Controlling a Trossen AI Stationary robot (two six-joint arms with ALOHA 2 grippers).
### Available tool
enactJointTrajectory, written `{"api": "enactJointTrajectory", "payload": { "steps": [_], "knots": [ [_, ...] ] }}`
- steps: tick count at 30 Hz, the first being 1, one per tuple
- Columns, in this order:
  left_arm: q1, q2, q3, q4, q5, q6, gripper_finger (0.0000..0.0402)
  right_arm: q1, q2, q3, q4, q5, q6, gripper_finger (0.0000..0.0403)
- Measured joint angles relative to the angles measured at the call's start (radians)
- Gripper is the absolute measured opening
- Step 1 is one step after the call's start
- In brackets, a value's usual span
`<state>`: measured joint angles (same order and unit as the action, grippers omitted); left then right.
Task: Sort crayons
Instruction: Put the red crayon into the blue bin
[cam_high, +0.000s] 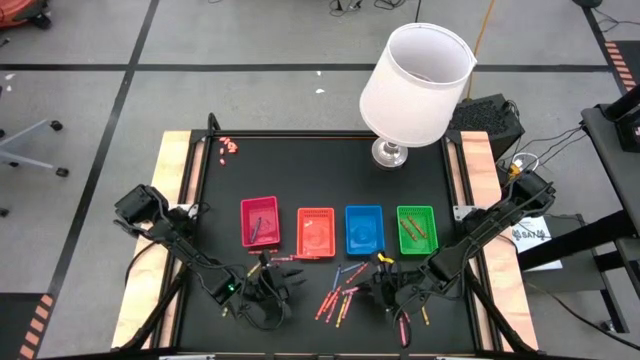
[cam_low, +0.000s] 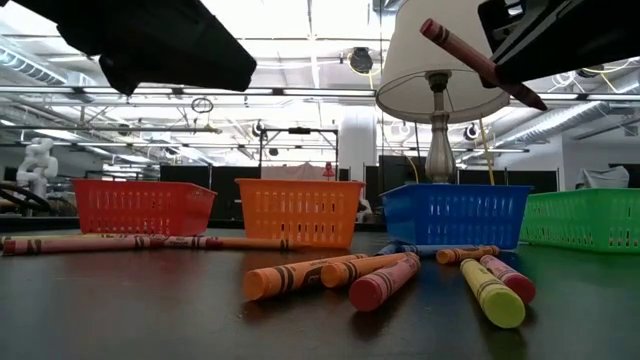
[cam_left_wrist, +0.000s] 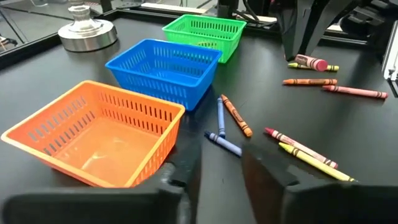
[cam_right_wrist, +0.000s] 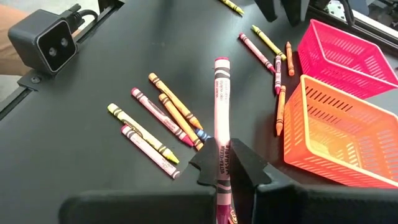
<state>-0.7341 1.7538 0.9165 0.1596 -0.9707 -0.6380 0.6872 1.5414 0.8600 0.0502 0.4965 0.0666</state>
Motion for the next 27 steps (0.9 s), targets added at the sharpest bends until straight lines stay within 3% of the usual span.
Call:
{"api": "enactJointTrajectory", "payload": {
  "steps": [5, 12, 16, 27],
  "knots": [
    [0.008, 0.011, 0.0, 0.063, 0.004, 0.052, 0.0174, 0.0, 0.0, 0.0, 0.004, 0.0, 0.0, 0.0002],
    [0.028, 0.106, 0.0, 0.447, 0.074, 0.452, 0.018, -0.004, 0.0, 0.0, 0.008, 0.0, -0.002, 0.0002],
    [0.052, 0.162, 0.002, 0.612, 0.113, 0.595, 0.018, -0.008, 0.0, 0.0, 0.009, 0.0, 0.0, 0.0002],
    [0.087, 0.305, 0.188, 0.605, 0.137, 0.768, 0.018, -0.008, 0.0, 0.0, 0.013, 0.0, 0.007, 0.0002]
  ]
}}
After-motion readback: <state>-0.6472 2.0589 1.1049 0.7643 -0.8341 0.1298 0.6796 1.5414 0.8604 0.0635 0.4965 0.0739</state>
